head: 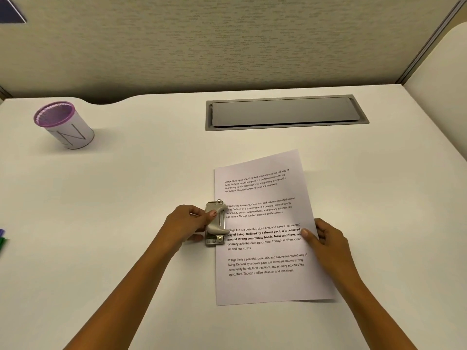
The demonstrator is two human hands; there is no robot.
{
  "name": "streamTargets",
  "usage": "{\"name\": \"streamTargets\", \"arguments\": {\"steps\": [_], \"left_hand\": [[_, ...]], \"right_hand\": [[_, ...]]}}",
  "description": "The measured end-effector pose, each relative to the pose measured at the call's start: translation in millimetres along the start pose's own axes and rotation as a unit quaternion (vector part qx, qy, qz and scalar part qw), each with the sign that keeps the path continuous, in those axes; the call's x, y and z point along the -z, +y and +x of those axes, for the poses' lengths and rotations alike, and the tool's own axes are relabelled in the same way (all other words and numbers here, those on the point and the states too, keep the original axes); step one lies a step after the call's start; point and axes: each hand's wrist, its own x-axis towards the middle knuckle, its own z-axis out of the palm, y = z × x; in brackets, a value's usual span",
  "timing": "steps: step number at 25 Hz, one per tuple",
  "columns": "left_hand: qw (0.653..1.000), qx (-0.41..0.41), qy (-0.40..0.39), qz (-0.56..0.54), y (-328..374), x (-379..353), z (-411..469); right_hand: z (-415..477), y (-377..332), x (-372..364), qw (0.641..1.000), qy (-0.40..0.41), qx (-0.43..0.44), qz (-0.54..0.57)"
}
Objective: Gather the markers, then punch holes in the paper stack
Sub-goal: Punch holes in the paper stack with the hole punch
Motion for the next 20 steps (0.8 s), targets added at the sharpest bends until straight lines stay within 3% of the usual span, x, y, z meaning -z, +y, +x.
{"name": "streamTargets", "arguments": {"steps": [7,15,20], "left_hand": [[1.000,0.006,0.020,0.005,3,-1,3],[0.979,0.012,0.074,0.191,8,-17,22],[0.982,0.046,0.078,0.167,5,-13,30]], "right_hand": [[1,1,0,1.000,-0.008,-0.009,-0.013],[2,2,-1,1.000,-0.009,-0.007,-0.016],[1,4,-2,1.000,-0.005,-0.001,-0.013]]}}
